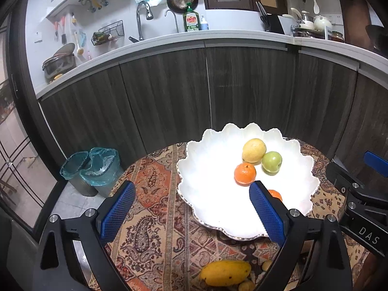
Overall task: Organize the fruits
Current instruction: 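Withdraw both open grippers from the bowl toward the remaining fruits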
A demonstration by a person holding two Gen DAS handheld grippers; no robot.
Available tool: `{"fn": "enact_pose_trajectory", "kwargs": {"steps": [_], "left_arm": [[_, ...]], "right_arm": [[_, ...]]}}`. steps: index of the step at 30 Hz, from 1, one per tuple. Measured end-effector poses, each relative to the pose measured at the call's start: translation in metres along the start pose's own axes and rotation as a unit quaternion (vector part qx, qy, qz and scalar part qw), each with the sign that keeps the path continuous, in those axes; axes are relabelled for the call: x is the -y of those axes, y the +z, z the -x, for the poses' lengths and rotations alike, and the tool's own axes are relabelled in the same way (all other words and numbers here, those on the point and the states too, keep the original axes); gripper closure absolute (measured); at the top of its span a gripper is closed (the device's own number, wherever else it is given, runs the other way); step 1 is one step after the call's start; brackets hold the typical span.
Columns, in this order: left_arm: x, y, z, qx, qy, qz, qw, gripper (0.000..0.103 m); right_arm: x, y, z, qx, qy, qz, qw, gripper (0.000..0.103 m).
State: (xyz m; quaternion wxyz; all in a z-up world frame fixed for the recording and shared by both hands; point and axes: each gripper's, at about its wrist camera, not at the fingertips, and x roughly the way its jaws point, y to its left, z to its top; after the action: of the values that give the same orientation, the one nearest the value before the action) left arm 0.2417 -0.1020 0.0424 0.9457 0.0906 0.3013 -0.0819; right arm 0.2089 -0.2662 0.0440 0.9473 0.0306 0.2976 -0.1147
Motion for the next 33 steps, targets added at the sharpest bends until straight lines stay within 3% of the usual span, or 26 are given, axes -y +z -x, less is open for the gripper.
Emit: {"fn": "enact_pose_trajectory", "kwargs": {"steps": [33], "left_arm": [[0.000, -0.080, 0.027, -0.030, -0.007, -0.003, 0.9995, 0.007]], "right_arm": [[0.005, -0.072, 0.030, -0.035, -0.007, 0.006, 0.999, 0.015]]}}
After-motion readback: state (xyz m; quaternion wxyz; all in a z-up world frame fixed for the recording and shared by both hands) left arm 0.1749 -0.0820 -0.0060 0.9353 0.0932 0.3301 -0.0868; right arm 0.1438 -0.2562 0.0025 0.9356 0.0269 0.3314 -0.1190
